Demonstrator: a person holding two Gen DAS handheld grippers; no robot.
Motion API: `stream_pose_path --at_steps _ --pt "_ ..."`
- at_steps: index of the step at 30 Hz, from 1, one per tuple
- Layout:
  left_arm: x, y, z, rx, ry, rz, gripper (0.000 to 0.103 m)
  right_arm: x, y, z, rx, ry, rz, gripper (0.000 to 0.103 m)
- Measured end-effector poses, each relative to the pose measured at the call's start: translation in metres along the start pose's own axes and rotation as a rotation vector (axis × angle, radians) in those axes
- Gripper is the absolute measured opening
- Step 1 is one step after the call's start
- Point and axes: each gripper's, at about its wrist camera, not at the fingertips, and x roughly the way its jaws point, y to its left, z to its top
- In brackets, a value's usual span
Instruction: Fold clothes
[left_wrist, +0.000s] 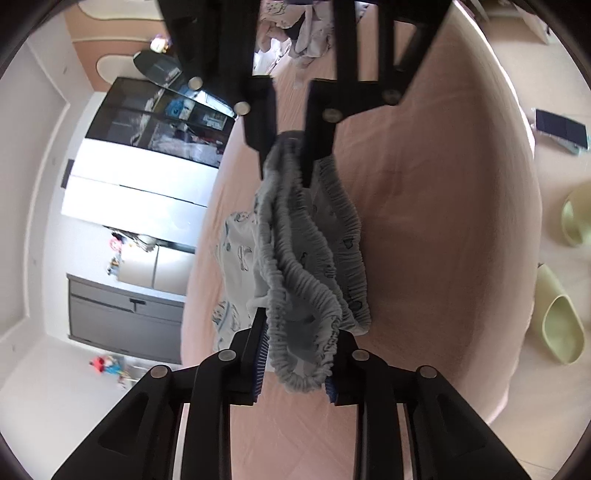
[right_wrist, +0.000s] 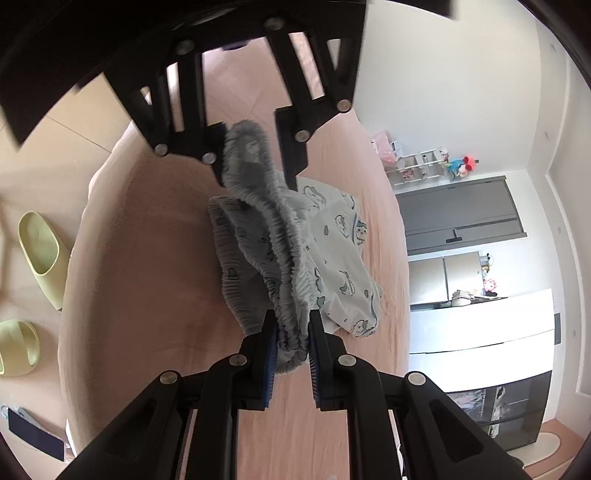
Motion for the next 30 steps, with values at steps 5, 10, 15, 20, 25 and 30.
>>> stream_pose_path --at_steps 5,10,15,20,25,30 --pt "0.007 -0.003 -0.010 0.017 0.003 0.037 0.047 0.005 0.000 0.002 0.006 0.027 -0.008 0.013" --pt "0.014 -0.006 -0.011 0.044 -0.004 0.017 0.048 0.004 -0.001 0.005 0.010 0.037 0.000 0.013" --pt "0.009 -0.011 -0.011 0.114 -0.020 0.011 0.048 -0.001 -0.008 0.006 0.025 0.039 -0.016 0.013" --pt "0.005 0.005 -0.014 0.033 -0.006 -0.093 0.048 -0.003 -0.006 0.007 0.034 0.051 -0.007 0.013" --pt "0.011 -0.001 -0.015 0.001 0.004 -0.063 0.050 -0.006 -0.006 0.006 0.040 0.051 -0.004 0.013" --pt "0.013 -0.010 -0.010 0.049 0.004 0.015 0.050 -0.004 -0.012 0.007 0.052 0.055 -0.008 0.013"
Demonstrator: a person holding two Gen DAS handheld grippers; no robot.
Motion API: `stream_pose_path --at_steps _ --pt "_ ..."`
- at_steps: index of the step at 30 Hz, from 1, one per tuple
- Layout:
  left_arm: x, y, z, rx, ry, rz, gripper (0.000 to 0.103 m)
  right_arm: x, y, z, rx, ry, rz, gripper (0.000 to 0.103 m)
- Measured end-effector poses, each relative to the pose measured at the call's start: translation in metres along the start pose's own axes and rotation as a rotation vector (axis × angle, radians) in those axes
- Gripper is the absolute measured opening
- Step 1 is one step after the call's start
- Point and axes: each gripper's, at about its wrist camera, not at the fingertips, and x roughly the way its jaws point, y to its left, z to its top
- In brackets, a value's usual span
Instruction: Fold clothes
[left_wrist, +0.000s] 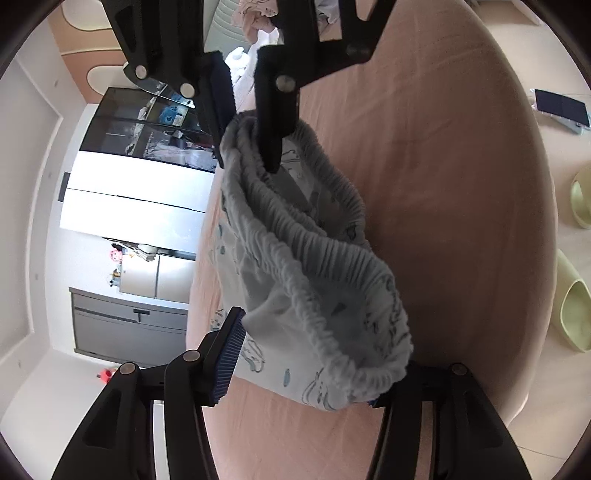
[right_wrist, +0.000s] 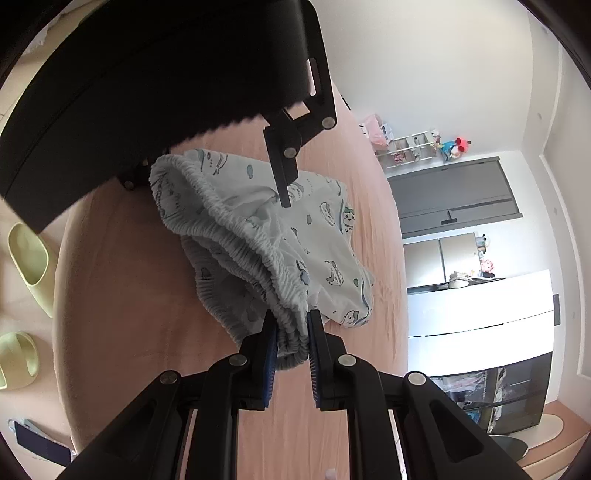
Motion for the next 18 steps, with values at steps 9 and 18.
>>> stream_pose_path --at_steps 9,18 --pt "-0.008 0.013 -0.004 -0.086 0.029 -0.089 0.009 0.005 0.011 -0.007 -0.024 0.033 0.026 0.026" --pt "-0.014 0.055 -0.013 -0.360 0.043 -0.209 0.009 -0.001 0.035 -0.015 -0.145 -0.049 -0.055 0.079"
